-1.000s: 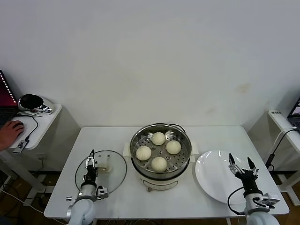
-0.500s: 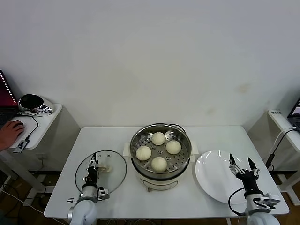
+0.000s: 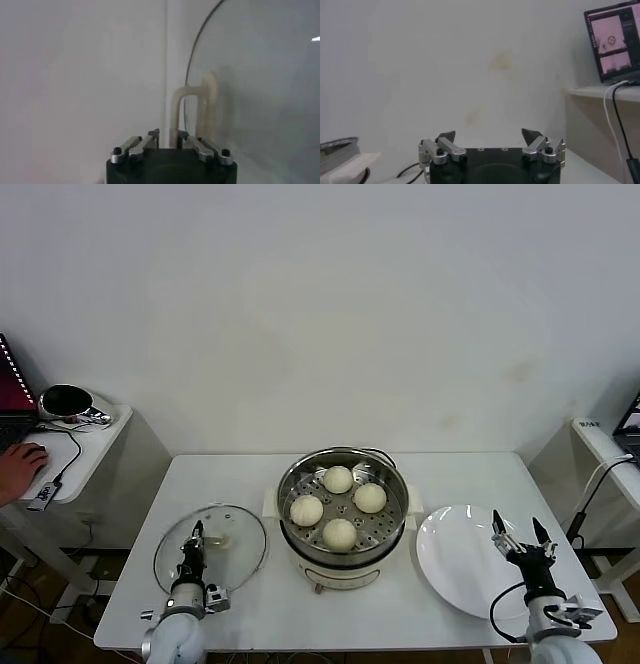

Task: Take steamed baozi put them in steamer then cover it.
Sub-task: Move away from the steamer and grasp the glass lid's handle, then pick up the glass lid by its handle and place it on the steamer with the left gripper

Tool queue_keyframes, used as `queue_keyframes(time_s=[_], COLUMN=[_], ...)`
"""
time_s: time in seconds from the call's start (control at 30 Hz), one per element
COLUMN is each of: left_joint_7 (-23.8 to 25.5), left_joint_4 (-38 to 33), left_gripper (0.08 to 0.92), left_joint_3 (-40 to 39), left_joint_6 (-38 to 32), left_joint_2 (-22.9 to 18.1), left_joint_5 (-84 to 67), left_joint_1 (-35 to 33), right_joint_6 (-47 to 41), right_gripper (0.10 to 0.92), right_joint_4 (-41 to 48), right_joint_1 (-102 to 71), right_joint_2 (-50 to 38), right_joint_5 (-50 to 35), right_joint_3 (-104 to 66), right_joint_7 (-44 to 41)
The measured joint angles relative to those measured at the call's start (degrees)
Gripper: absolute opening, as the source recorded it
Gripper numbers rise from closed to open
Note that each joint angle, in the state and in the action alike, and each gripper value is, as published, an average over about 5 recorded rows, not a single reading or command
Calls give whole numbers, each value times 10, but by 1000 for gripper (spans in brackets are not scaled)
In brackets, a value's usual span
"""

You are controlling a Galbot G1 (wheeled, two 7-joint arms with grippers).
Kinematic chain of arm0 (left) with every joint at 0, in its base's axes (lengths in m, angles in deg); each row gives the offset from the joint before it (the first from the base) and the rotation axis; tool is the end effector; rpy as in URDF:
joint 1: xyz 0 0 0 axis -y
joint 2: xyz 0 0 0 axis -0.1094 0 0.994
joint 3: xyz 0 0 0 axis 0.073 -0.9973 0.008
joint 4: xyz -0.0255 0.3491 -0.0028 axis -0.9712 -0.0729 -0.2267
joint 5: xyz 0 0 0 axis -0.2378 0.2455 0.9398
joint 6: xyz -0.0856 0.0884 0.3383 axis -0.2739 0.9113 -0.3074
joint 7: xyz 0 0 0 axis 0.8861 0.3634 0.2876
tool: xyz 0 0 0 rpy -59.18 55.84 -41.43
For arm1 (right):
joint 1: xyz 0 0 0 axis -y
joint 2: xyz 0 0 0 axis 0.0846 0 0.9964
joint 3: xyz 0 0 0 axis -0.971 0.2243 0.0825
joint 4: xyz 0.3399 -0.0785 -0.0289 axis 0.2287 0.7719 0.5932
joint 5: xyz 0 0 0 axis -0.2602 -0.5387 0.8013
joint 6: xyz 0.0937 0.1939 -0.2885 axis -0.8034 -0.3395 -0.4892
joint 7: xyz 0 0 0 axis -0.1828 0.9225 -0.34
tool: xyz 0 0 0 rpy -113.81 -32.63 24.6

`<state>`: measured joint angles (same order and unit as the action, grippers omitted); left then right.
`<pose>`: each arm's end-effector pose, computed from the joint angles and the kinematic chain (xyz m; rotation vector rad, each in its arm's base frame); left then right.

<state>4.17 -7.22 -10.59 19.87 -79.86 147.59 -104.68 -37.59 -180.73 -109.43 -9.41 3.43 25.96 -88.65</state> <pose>0.2952 0.0758 -0.4384 0.0055 -2.0535 -2.0526 0.2210 -0.1702 -0.3482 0.1551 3.0964 0.3714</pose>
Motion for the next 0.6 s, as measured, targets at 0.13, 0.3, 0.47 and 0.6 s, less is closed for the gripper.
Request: queue_keyframes(time_s=[0.13,0.3,0.47,0.6], left_joint_7=[5,16,37,55], left_joint_4=[-13,-49,-115,-173], left_gripper=[142,142,142,142], left_joint_3=[5,11,11,6], left_joint_6=[5,31,90,148], left_joint_2=[3,3,6,14], left_joint_5=[-10,-30,-51,-52], left_joint_1=[-7,-21,-38,-50], right_joint_6=[0,-3,-4,-4], right_gripper=[823,823,823,823], right_joint_4=[-4,-11,-17,-22], right_joint_1=[1,5,11,12], right_joint_2=[0,-3,-4,-4], right_joint_5=[-3,-8,-13,-14], right_joint_3=[-1,-3,-3,-2], right_joint_7=[0,1,2,2])
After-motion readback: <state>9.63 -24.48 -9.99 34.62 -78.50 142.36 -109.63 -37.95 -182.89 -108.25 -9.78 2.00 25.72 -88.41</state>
